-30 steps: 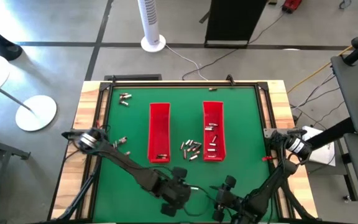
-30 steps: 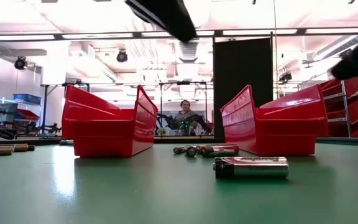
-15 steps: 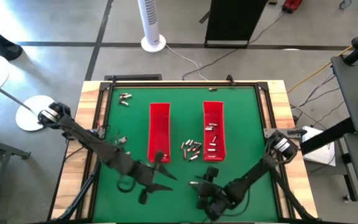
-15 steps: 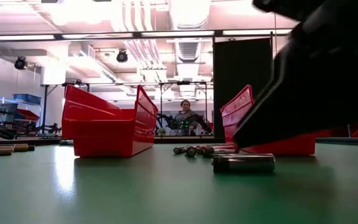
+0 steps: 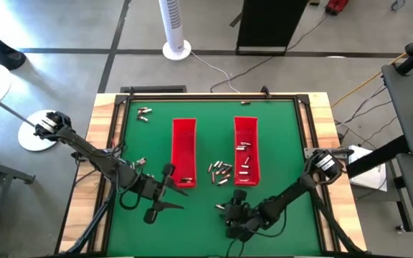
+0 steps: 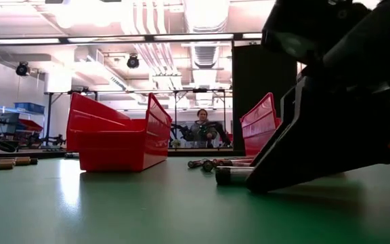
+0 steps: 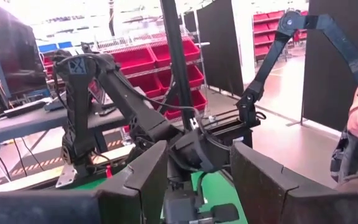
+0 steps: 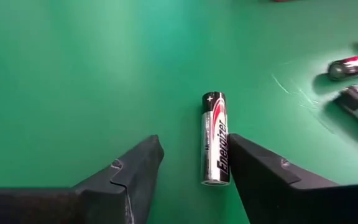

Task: Sort batteries
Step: Put the silver battery into the right red bin

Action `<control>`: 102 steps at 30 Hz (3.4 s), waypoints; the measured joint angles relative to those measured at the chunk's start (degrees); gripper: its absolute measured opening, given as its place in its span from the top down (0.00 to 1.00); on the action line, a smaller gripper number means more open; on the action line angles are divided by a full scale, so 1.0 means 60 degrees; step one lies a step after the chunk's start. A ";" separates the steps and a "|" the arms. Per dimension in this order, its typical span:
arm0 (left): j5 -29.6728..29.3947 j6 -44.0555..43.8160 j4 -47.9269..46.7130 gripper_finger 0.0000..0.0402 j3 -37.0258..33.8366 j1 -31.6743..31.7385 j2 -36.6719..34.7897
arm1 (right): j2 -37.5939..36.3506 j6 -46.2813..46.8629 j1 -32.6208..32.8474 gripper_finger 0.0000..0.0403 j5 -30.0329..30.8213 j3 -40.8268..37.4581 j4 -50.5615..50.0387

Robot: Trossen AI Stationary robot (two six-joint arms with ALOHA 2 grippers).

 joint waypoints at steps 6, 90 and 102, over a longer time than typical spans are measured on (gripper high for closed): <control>0.0000 0.0000 -0.0038 0.61 0.0062 -0.0001 0.0000 | 0.0020 -0.0036 -0.0047 0.61 0.0030 -0.0673 0.1601; -0.0725 0.0083 -0.1081 0.61 0.0073 0.0028 -0.0007 | -0.4885 -0.2899 -0.3736 0.89 -0.2780 0.1517 -0.9692; -0.0758 0.0105 -0.1092 0.61 0.0073 0.0028 -0.0007 | -0.4860 -0.4714 -0.5566 0.89 -0.4282 -0.0158 -0.7994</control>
